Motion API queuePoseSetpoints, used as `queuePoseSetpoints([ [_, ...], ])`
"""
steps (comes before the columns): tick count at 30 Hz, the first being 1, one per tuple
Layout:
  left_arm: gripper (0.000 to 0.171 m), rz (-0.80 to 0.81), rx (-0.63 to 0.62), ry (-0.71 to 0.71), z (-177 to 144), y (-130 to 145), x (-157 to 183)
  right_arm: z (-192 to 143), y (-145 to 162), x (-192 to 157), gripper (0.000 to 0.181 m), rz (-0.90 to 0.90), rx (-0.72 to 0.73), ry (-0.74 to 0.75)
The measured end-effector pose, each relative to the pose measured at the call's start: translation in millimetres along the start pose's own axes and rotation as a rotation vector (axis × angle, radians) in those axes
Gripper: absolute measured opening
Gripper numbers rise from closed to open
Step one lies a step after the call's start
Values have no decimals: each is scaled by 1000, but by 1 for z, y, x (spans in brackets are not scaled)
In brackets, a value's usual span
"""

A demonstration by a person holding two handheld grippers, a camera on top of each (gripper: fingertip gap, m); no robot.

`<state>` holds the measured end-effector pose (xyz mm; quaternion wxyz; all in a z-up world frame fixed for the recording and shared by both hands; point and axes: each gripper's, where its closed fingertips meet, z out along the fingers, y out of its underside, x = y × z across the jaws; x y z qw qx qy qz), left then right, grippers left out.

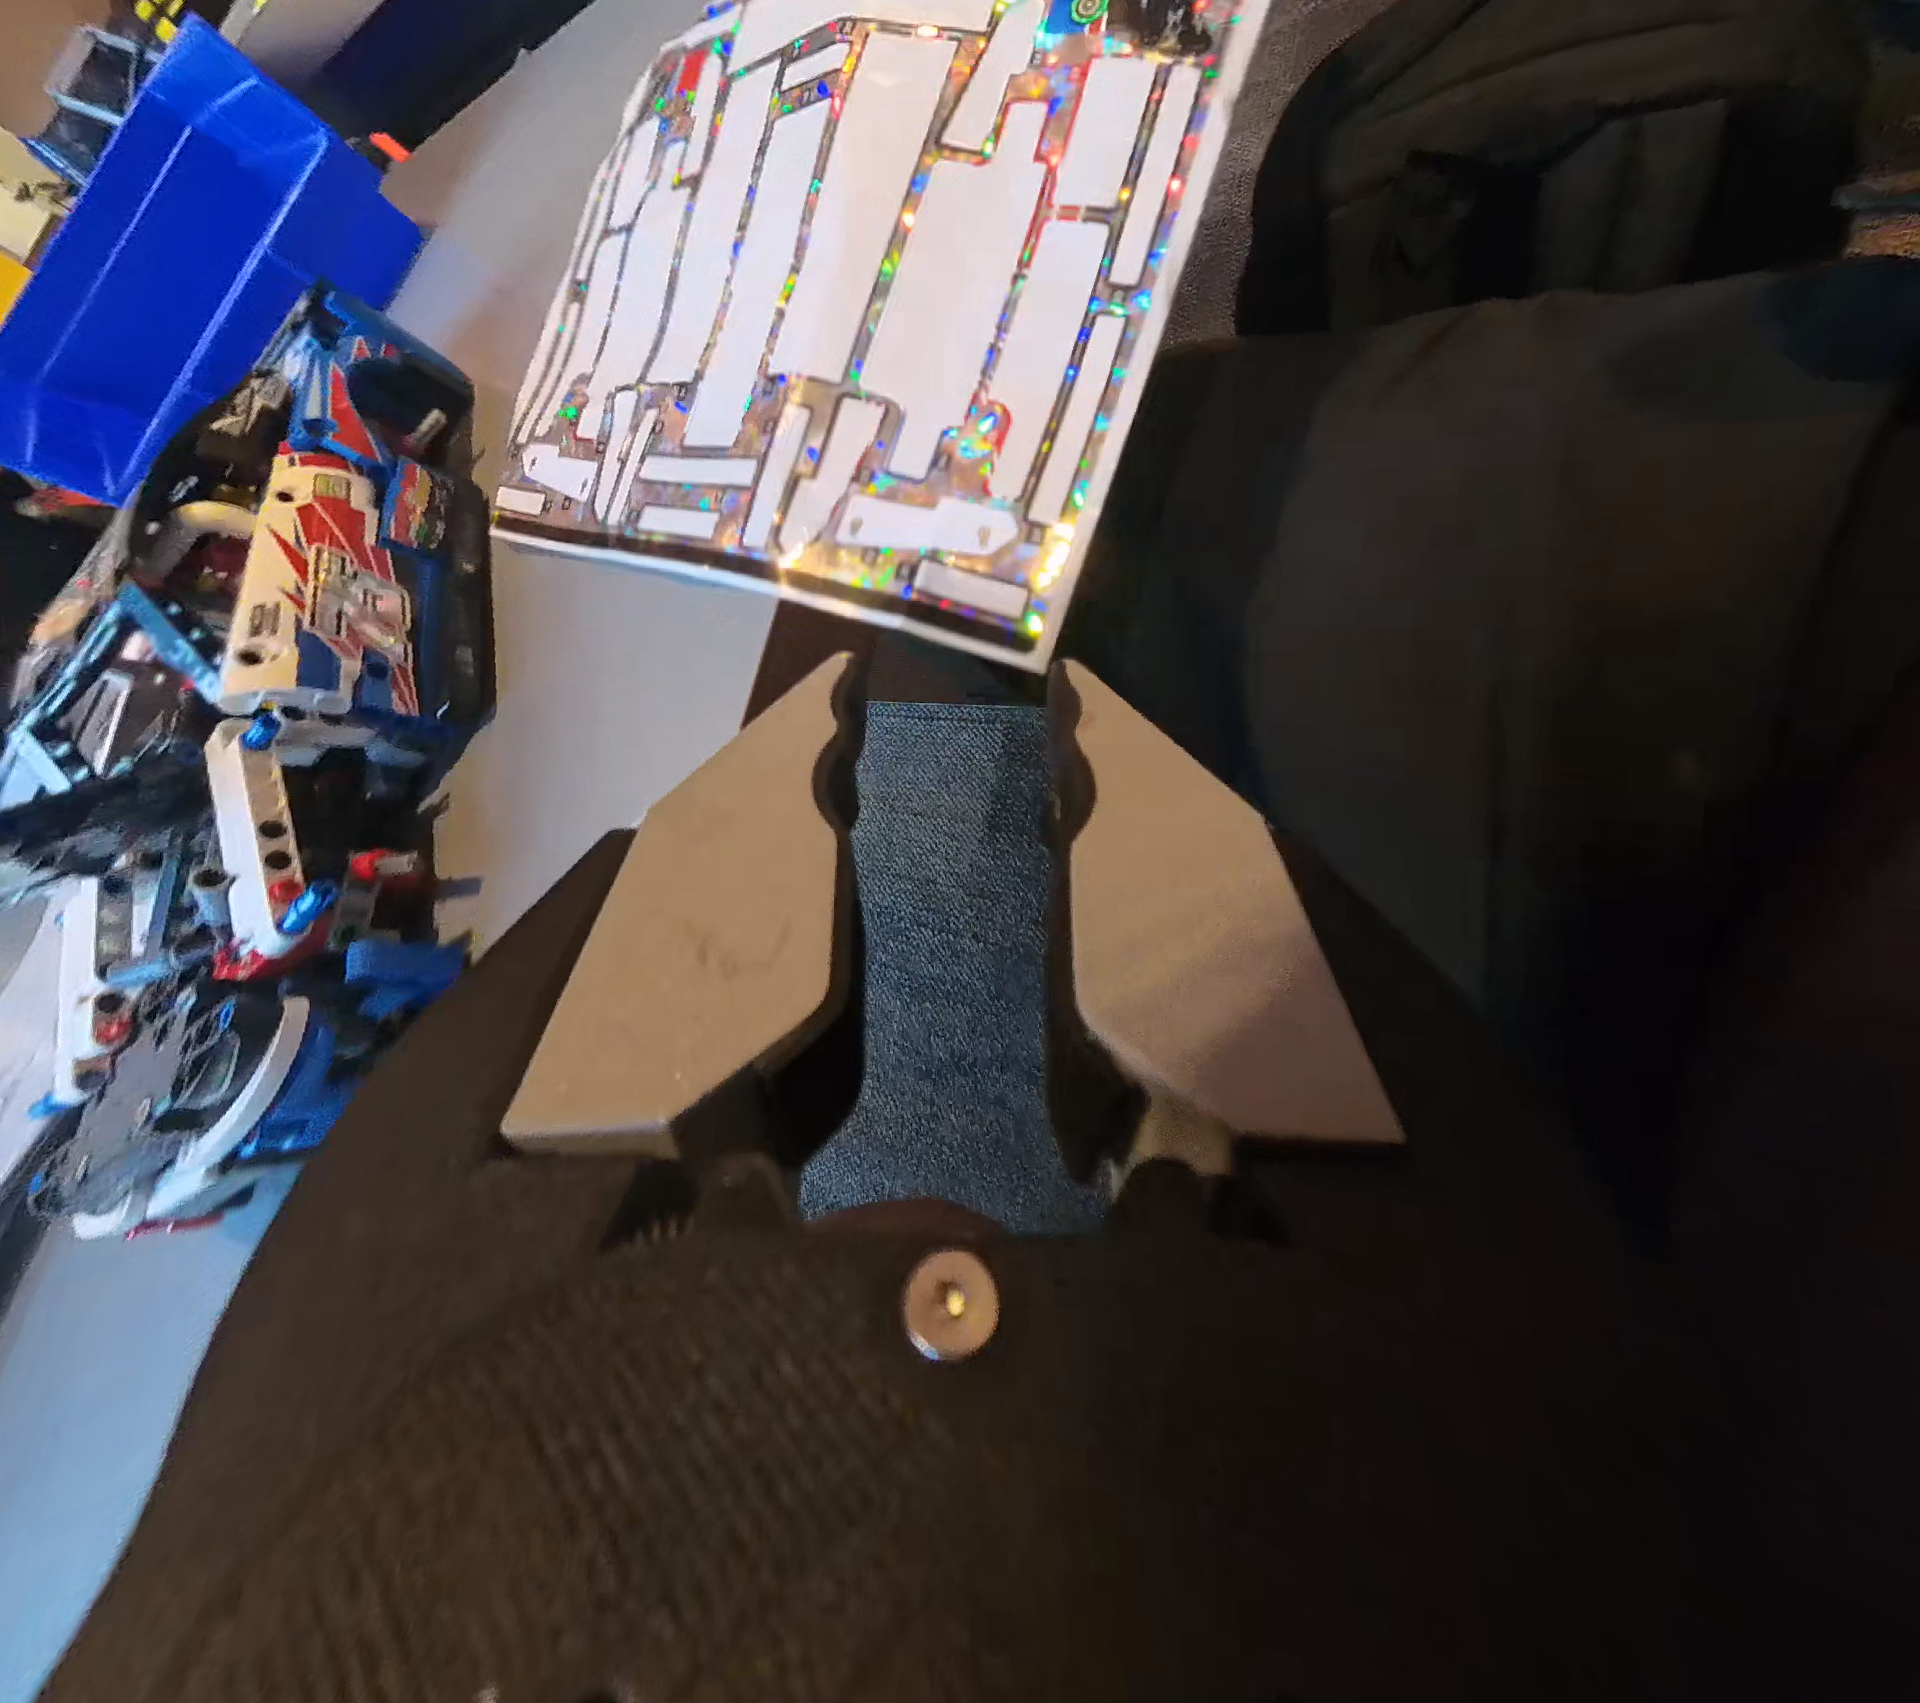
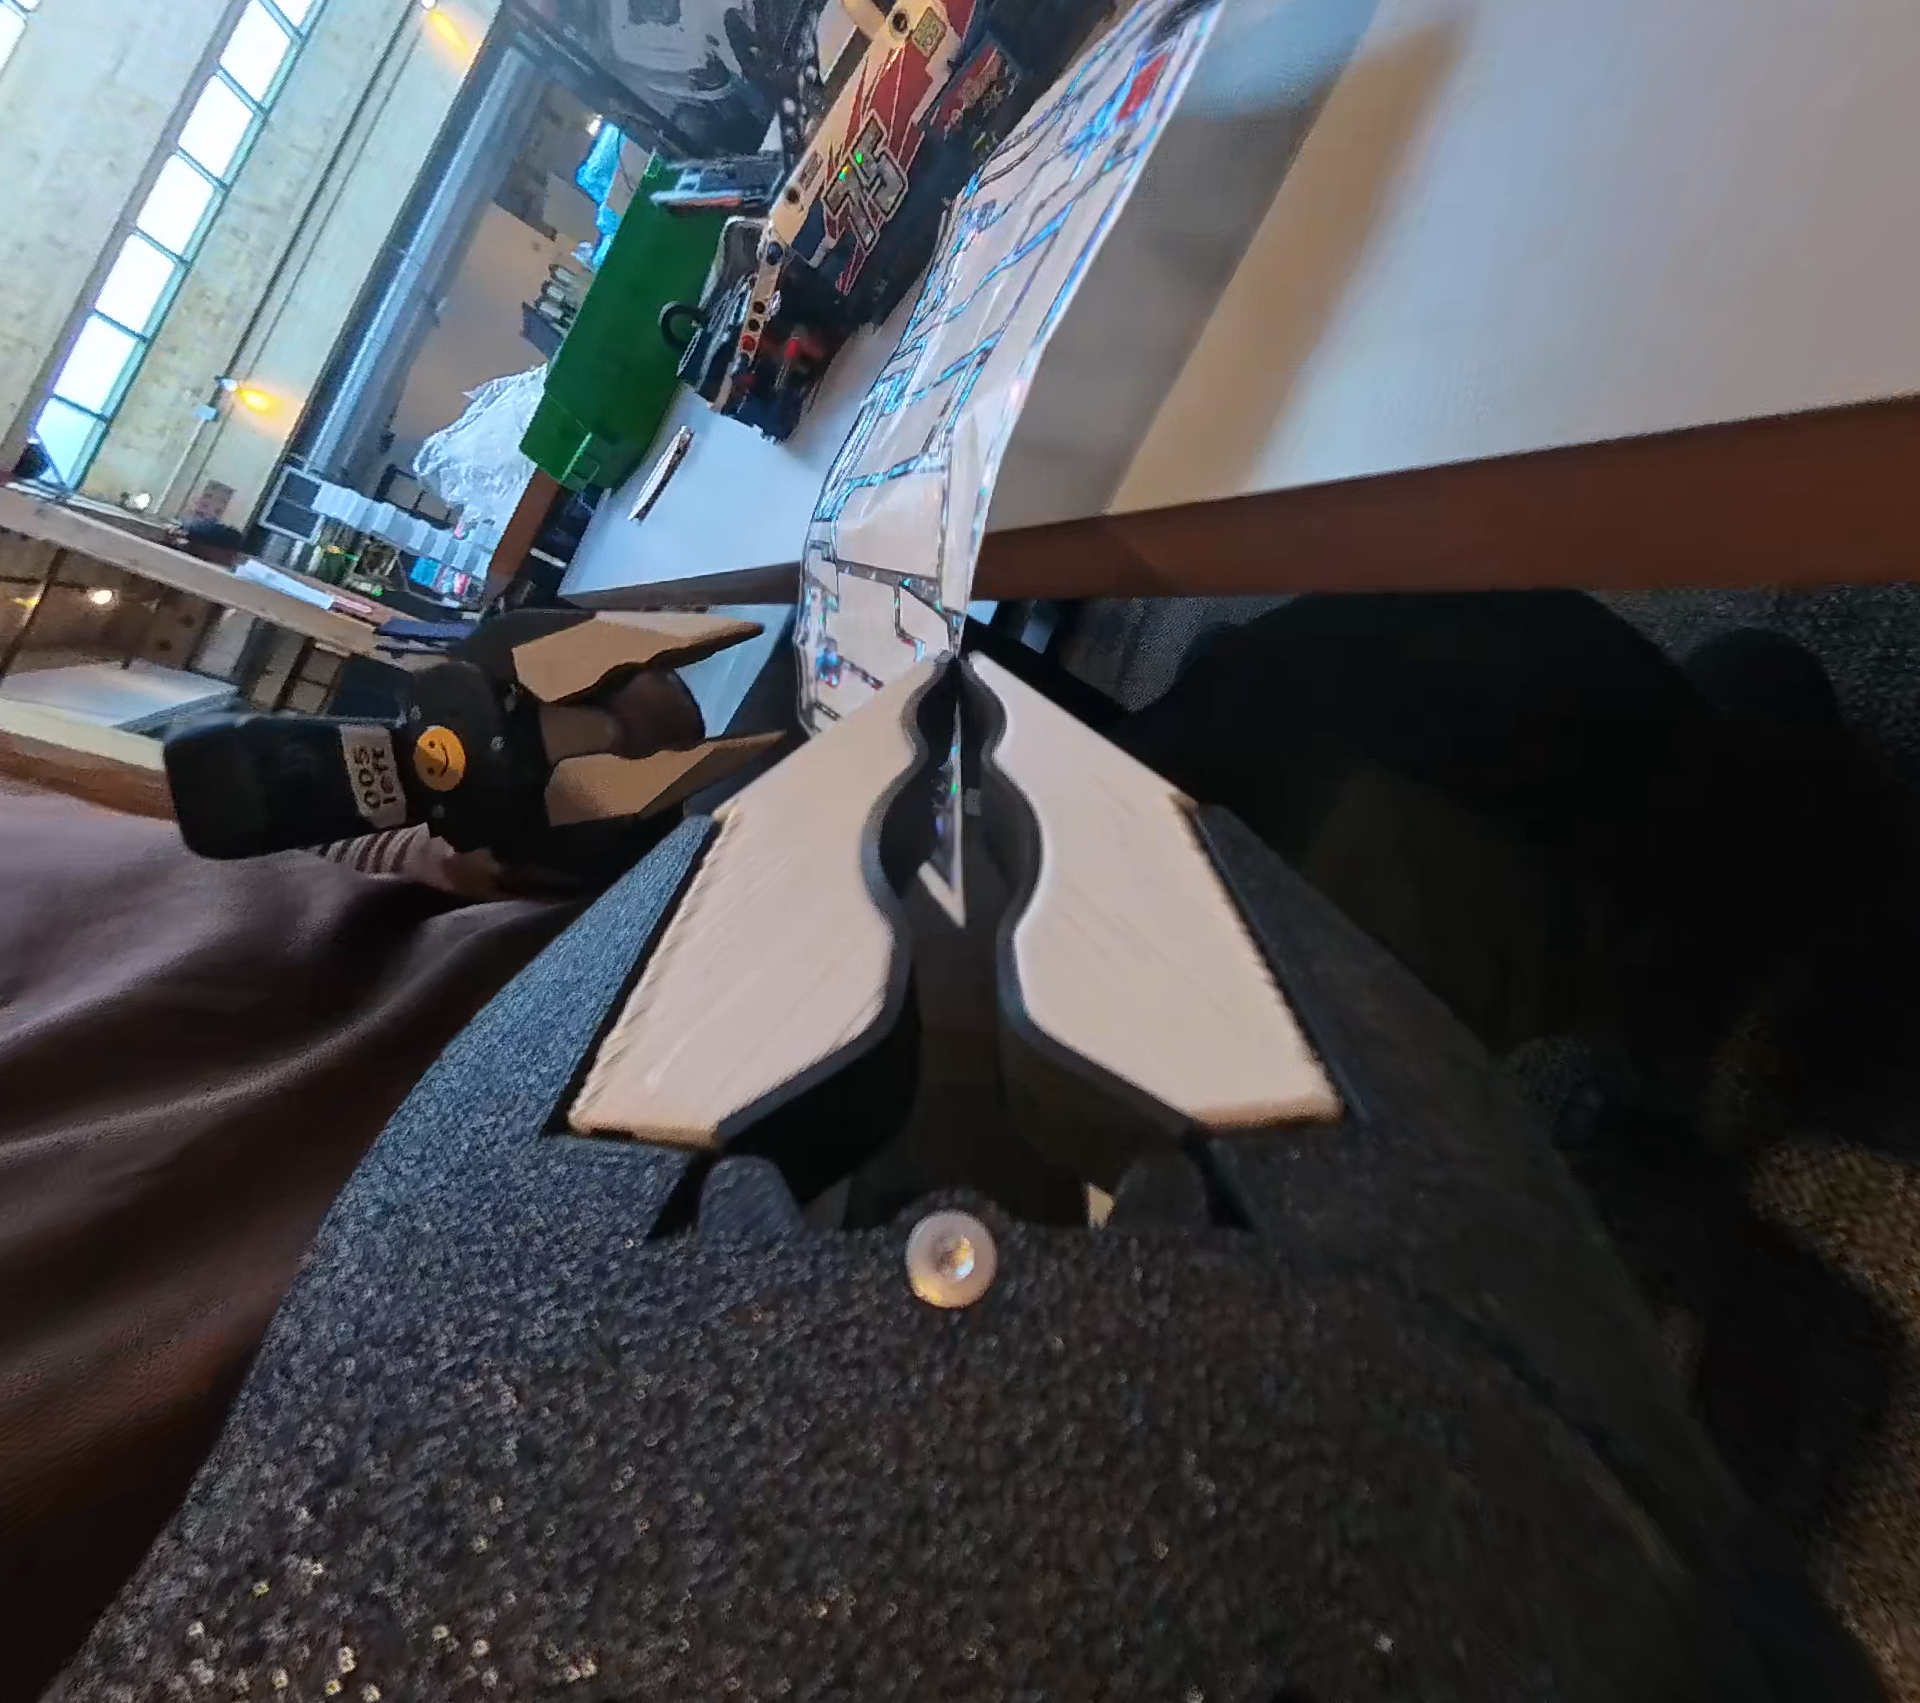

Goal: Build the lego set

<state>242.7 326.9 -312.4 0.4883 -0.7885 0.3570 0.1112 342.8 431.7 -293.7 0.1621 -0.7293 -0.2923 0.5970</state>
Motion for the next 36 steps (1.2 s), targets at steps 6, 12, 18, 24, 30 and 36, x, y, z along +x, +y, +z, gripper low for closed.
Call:
queuePoseSetpoints([
  [6,33,0,16,6,-28,14,-1,4,-15,-12,0,-2,18,45],
  [12,33,-20,105,107,-32,23,9,21,-20,-5,0,21,30,157],
  [18,33,-57,138,183,-38,37,15,32,-18,6,0,28,40,226],
  [24,32,-95,163,217,-44,37,10,30,-23,9,0,3,48,250],
  [30,32,-148,143,226,-45,42,-1,32,-26,17,0,26,48,204],
  [36,32,-188,169,298,-46,43,-3,36,-31,18,0,-89,31,220],
])
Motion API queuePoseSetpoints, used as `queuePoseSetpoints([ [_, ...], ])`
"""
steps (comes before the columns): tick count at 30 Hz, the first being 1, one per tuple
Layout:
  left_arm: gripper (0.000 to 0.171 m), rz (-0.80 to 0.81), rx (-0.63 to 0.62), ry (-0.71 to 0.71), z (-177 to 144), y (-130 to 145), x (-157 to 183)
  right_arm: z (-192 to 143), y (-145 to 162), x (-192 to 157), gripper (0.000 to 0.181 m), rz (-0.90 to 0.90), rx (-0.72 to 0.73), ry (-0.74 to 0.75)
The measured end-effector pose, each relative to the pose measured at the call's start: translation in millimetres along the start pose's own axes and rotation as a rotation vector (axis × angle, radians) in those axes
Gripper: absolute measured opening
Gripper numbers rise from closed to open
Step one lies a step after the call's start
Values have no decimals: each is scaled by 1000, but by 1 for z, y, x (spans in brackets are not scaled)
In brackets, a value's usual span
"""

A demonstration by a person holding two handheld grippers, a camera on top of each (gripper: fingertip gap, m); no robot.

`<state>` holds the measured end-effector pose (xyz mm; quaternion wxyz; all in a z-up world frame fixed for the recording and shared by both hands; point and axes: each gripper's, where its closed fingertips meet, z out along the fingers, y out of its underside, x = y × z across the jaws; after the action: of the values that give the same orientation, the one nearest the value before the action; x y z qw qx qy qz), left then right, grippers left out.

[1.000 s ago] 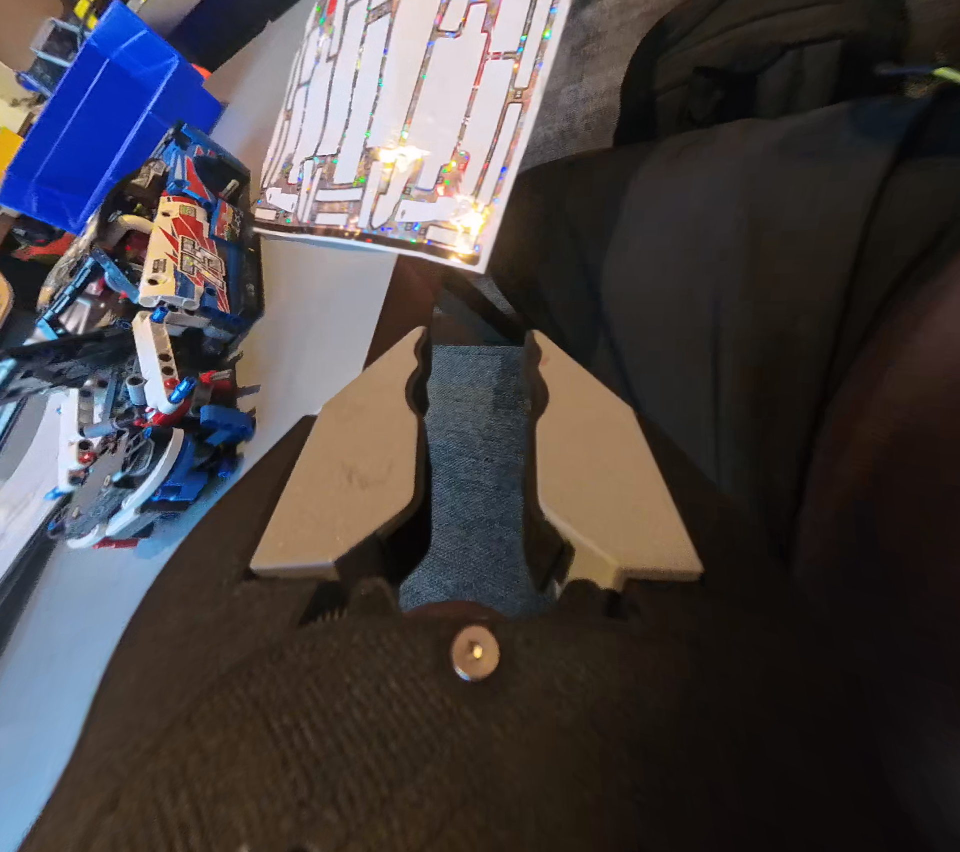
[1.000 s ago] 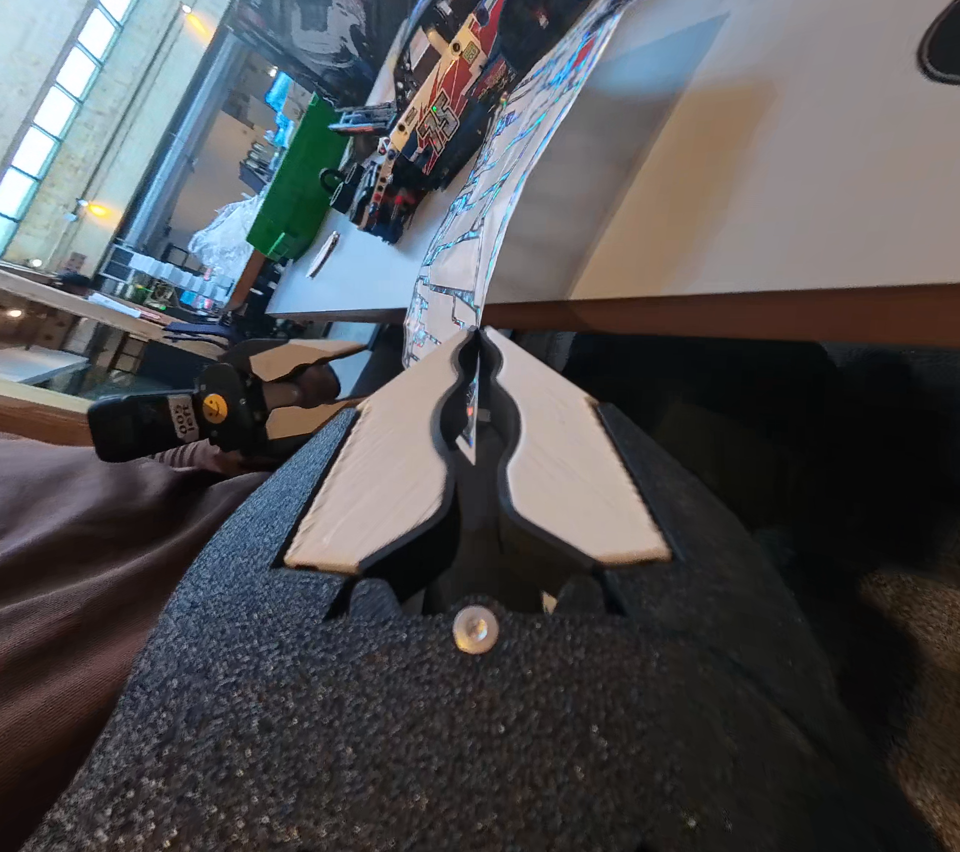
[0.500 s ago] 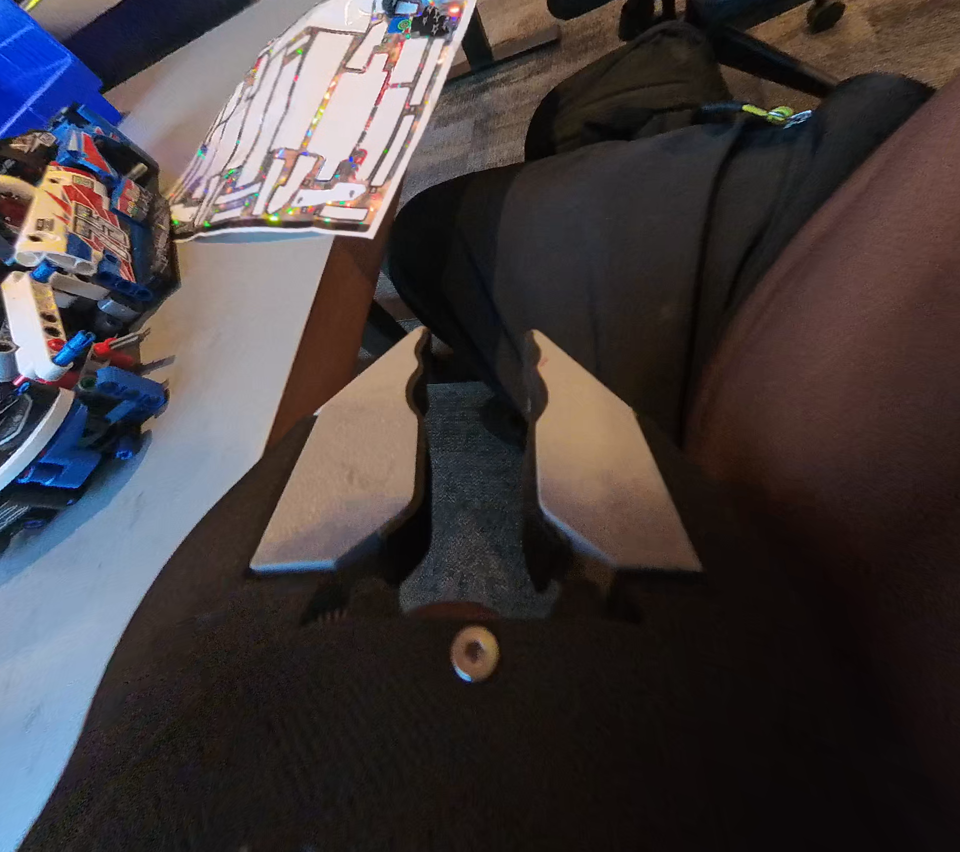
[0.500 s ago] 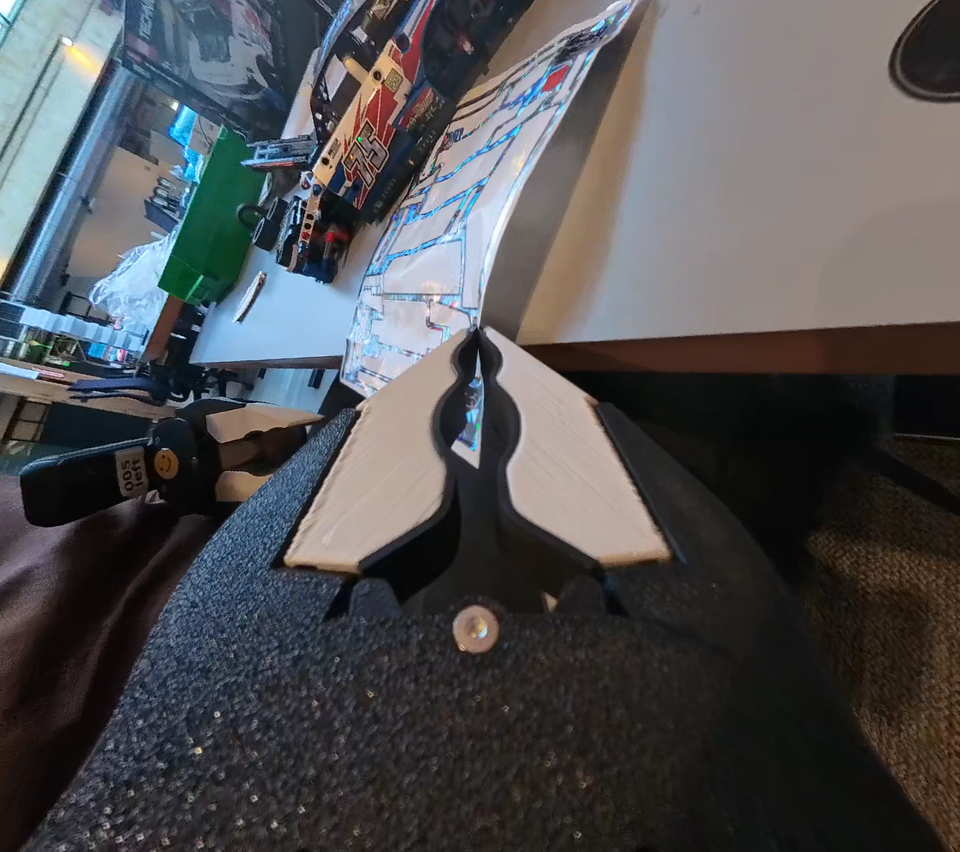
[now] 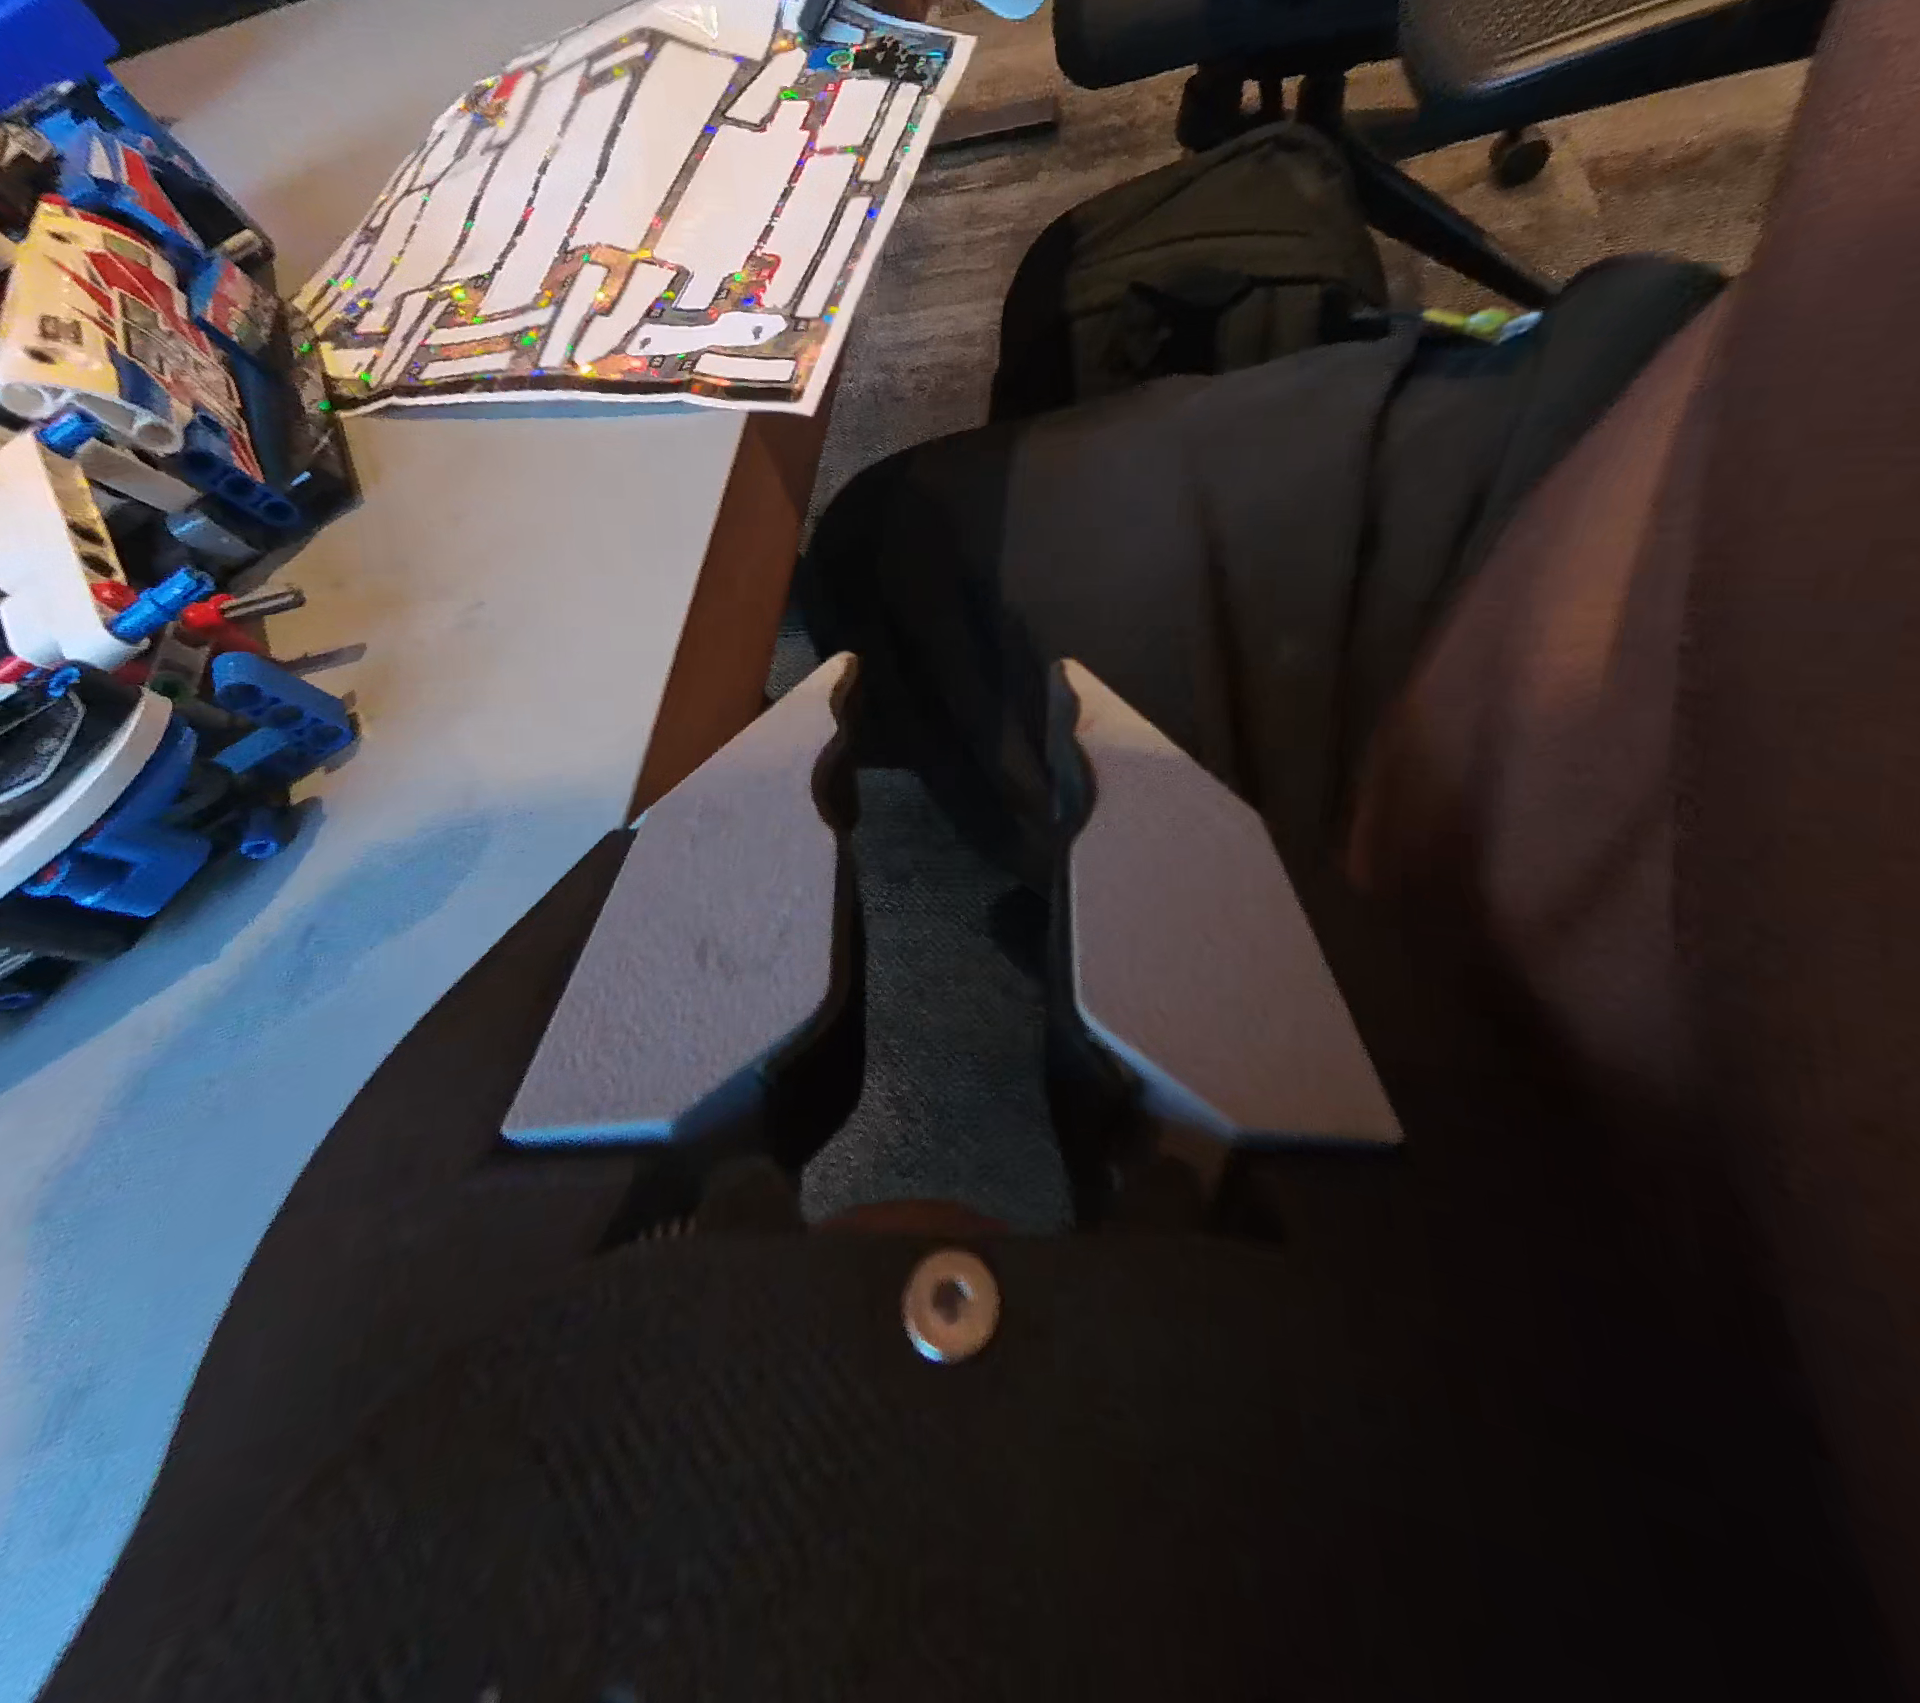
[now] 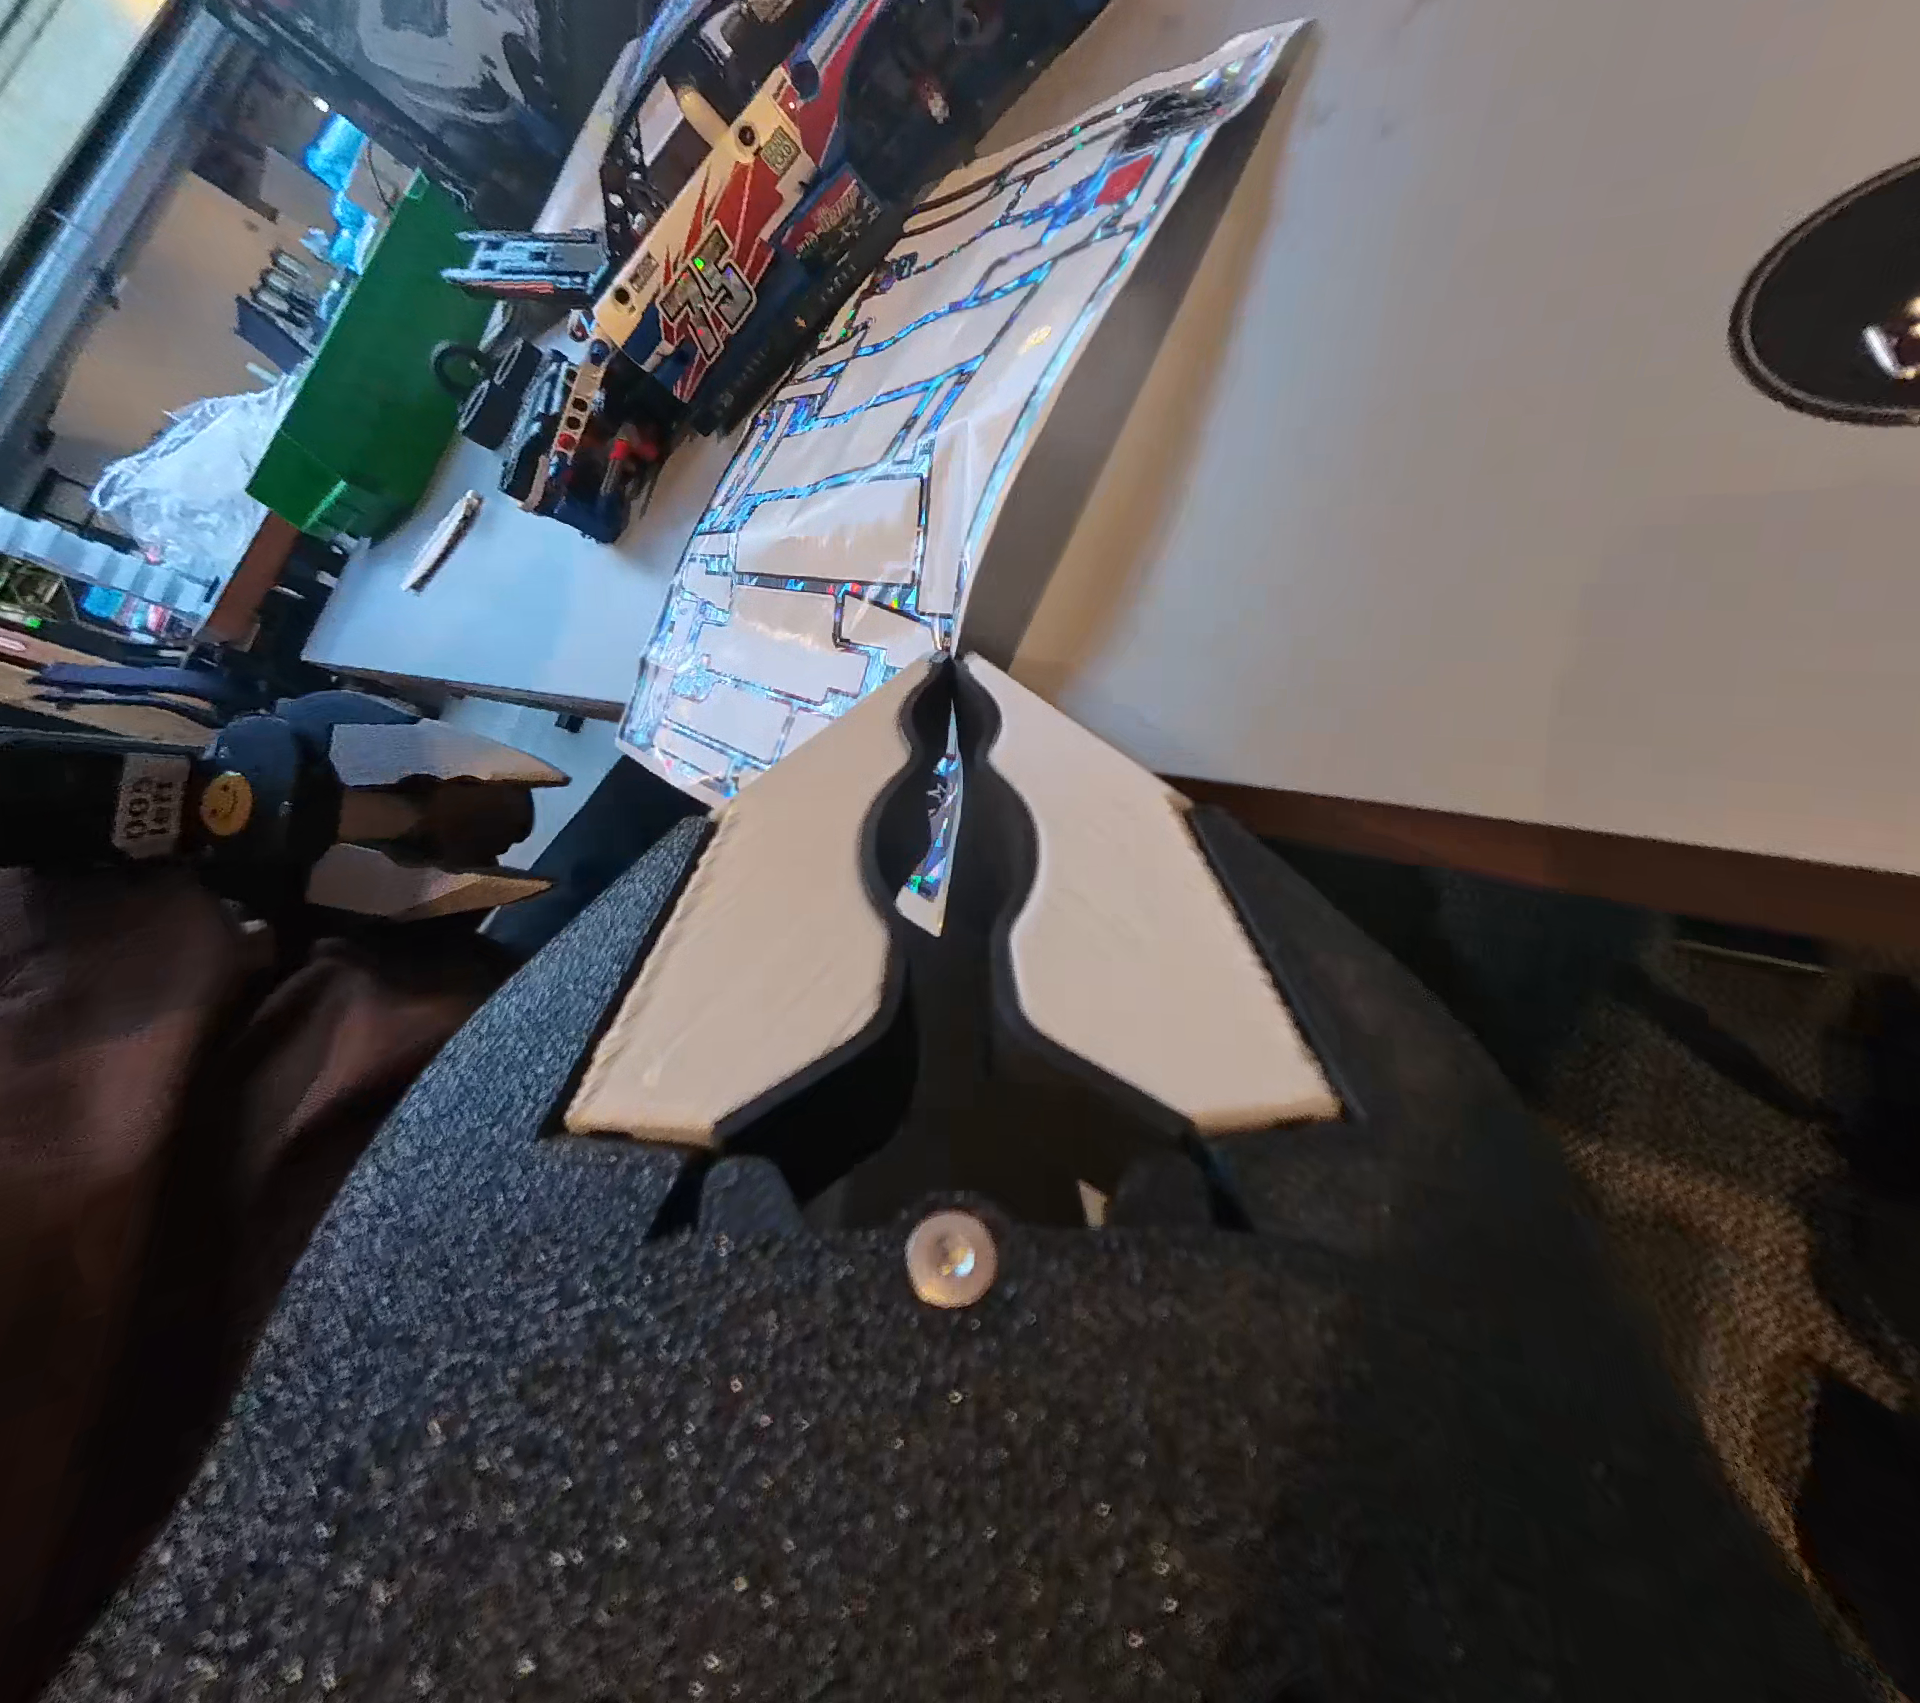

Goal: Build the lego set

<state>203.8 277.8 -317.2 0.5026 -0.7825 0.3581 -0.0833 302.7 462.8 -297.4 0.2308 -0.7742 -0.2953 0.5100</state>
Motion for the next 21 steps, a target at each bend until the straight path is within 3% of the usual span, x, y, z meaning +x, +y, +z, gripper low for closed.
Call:
queuePoseSetpoints([
  [5,30,70,-62,-12,4,7,-3,-8,-4,2,0,-41,19,43],
  [9,31,-70,-18,70,8,1,12,-13,0,3,0,-22,20,60],
  [11,31,-40,-45,99,15,4,21,-19,6,5,0,-24,3,102],
  [13,31,-39,-48,76,24,-5,19,-23,6,-4,0,-16,32,68],
  [16,32,-149,-15,159,41,-19,31,-28,16,3,0,-13,16,94],
  [21,33,-88,-137,143,61,10,38,-40,14,1,0,46,58,32],
])
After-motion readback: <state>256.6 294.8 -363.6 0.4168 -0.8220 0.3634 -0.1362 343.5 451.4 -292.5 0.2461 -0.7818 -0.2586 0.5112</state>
